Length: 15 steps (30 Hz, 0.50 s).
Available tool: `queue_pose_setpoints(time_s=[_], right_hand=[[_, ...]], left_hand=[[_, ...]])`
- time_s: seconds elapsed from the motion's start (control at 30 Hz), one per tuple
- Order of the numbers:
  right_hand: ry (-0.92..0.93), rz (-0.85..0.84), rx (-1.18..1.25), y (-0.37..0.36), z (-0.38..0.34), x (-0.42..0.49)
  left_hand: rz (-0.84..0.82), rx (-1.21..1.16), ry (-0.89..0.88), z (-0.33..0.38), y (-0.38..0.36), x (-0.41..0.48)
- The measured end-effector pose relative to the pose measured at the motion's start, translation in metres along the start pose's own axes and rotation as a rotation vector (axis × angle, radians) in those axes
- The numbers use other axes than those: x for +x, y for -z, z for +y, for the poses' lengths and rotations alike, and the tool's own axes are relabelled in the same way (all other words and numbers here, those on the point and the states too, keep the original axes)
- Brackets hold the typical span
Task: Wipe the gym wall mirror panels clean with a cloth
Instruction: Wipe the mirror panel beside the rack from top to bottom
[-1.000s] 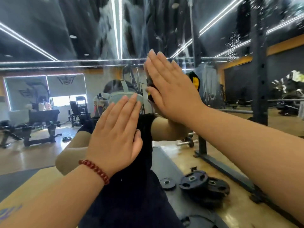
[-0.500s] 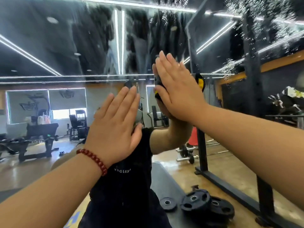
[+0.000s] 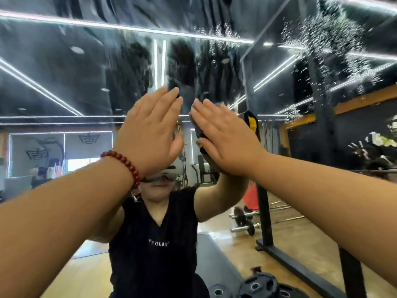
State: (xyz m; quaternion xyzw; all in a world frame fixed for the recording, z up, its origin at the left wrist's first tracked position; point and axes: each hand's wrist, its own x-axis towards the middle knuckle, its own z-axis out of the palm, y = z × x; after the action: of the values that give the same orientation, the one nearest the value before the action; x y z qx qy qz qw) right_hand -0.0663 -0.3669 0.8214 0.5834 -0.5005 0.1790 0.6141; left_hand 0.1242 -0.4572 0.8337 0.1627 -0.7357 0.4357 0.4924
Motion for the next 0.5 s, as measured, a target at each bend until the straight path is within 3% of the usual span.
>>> queue_pose_setpoints(time_s=[0.13,0.37,0.5], right_hand=[[0.188,-0.062,0.0,0.002,0.012,-0.003],[-0.198,0.012,0.038,0.016,0.028,0.058],[0.058,-0.015,-0.008,0.004,0.006,0.013]], left_hand=[[-0.035,0.036,0.003,0.0,-0.01,0.004],[-0.036,0.059,0.011,0.002,-0.01,0.004],[-0.027,-0.009,-0.012,-0.003,-0.005,0.004]])
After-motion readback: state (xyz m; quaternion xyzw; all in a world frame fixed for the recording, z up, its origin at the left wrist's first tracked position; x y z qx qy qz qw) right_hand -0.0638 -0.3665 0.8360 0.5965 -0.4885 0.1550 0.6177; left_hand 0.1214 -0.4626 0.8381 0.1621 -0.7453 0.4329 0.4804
